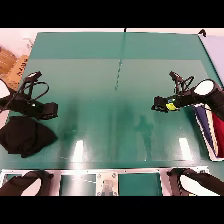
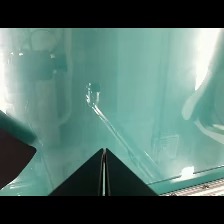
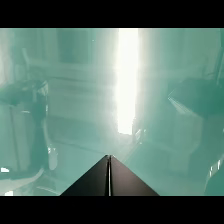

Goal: Fold the shirts.

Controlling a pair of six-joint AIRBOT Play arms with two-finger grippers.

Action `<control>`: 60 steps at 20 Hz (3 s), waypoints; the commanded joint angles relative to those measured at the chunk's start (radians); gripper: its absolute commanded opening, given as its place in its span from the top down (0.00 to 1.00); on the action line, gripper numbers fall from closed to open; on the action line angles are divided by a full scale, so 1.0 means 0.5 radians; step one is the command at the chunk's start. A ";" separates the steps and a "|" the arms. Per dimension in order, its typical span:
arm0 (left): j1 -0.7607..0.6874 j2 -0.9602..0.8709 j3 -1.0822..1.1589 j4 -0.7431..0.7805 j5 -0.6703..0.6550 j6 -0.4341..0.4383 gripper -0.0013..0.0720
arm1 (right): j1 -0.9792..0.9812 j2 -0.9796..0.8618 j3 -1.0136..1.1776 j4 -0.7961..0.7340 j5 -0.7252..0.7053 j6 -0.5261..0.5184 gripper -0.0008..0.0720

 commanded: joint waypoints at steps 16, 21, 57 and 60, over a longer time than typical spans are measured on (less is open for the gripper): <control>0.319 0.001 -0.729 1.423 0.294 -0.338 0.00 | 0.002 0.002 -0.001 0.000 -0.001 0.001 0.97; 0.367 -0.005 -0.970 1.354 0.768 -0.336 0.28 | 0.002 0.002 -0.001 0.000 -0.001 0.001 0.97; -0.887 -0.647 0.024 -0.668 0.845 0.236 0.12 | -0.396 -0.001 0.291 -0.037 0.179 -0.014 0.51; -1.001 -0.650 -0.300 -0.906 1.247 0.265 0.12 | -0.599 -0.101 0.291 -0.020 0.063 -0.014 0.32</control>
